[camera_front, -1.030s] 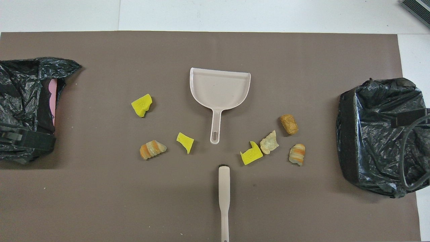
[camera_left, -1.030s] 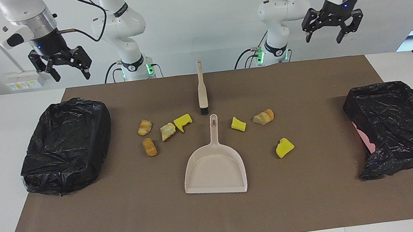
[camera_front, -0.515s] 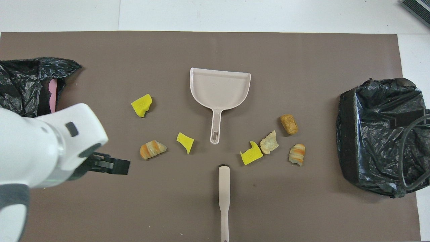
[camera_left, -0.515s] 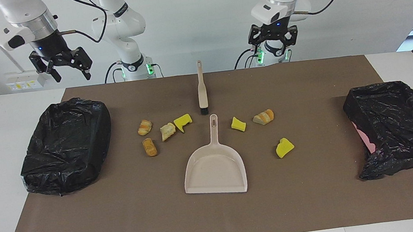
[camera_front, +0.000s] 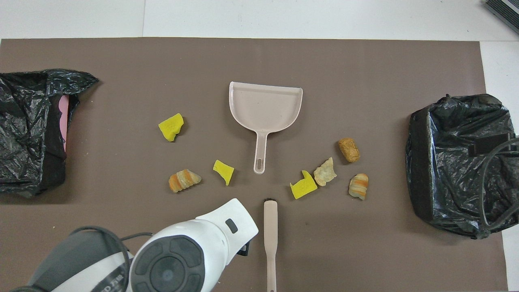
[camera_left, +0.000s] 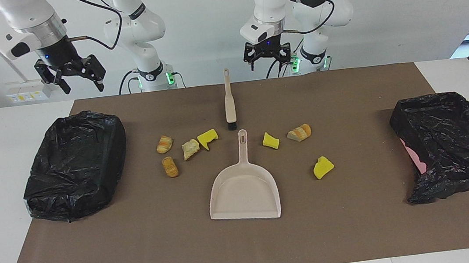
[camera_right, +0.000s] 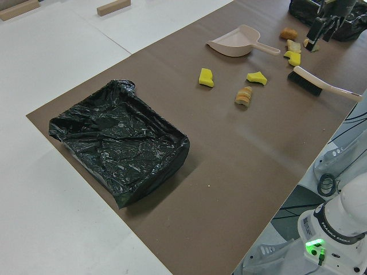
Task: Sweep and dump trash in bin
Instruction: 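Reach the left gripper to the beige brush handle and grasp it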
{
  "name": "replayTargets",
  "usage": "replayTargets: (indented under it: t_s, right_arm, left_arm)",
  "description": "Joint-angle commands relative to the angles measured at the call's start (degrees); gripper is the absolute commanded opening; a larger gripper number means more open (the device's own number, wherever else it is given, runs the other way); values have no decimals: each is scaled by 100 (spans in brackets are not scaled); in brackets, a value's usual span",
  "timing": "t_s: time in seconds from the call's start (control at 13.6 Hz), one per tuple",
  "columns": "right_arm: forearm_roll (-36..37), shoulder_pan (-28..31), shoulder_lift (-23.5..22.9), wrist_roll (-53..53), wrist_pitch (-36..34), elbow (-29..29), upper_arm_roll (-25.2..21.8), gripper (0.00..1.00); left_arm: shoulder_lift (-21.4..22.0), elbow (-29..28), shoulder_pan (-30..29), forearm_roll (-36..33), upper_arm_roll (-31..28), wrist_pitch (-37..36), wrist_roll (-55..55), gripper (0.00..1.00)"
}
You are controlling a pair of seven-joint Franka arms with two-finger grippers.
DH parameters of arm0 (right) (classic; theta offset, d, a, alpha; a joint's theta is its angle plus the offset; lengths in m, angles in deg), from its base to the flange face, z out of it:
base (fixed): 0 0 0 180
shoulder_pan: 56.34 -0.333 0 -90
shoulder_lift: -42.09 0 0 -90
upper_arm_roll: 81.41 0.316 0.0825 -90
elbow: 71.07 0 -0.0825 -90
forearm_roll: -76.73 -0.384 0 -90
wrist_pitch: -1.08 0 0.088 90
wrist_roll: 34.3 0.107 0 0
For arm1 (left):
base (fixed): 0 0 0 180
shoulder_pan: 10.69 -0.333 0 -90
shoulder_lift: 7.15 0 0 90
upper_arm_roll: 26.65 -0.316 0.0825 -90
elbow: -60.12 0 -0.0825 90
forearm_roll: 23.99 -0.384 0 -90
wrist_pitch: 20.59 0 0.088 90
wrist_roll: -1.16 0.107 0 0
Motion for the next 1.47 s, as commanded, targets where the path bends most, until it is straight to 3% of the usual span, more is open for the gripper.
replayTargets:
  t_s: [0.0,0.22,0.37,0.96,1.25,1.4]
  right_arm:
    - [46,47,138,18,87,174,34,100]
    - [46,47,138,18,104,183,34,100]
    - [46,47,147,18,96,192,34,100]
    - [19,-6,138,88,324,429,34,100]
    - [19,-6,138,44,324,438,34,100]
    - [19,-6,138,44,324,429,34,100]
  left_arm:
    - [93,-489,518,140,-107,469,-239,100]
    - [-730,-569,1255,158,-107,1274,-702,100]
    - [-1023,-692,1563,158,-107,1698,-1248,100]
    - [-1199,-1307,2170,158,-107,2218,-1451,100]
    - [-1375,-1238,2225,158,-107,2368,-1751,100]
    - [-1393,-1203,2198,158,-116,2368,-1751,78]
